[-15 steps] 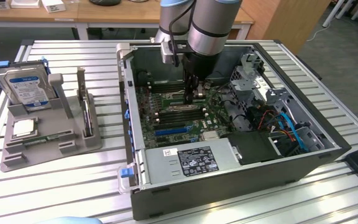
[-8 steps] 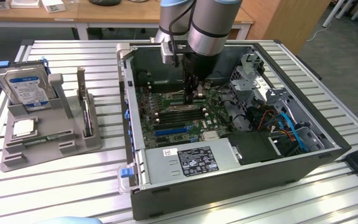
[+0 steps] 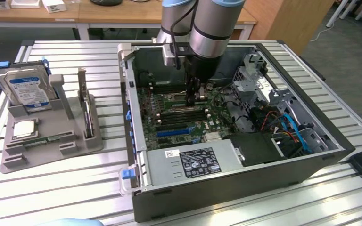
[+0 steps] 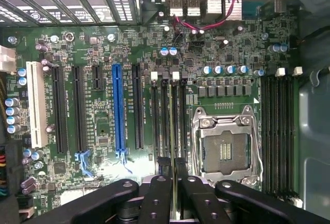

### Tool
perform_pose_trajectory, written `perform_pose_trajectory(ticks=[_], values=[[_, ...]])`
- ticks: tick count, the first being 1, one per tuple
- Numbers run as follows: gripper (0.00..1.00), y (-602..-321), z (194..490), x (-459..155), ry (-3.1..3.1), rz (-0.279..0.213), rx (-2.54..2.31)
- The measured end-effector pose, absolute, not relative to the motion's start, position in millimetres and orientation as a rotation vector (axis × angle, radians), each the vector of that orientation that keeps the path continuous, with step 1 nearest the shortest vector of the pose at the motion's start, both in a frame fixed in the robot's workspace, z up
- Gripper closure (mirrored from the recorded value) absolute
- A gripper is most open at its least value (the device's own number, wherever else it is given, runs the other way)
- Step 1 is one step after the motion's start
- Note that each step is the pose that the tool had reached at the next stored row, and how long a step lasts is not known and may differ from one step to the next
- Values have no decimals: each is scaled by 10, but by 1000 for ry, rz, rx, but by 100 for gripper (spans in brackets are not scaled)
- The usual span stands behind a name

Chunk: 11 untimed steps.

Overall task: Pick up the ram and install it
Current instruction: 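Insert the ram into the slot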

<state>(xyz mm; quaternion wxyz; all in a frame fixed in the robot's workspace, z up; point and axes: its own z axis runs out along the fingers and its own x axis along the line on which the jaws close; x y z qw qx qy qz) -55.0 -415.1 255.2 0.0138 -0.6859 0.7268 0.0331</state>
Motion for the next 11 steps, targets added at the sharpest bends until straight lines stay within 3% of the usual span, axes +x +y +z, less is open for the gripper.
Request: perform_pose_trajectory(ticks=[11], values=[[86,-4151,2496,-550,2266,99,-2138]])
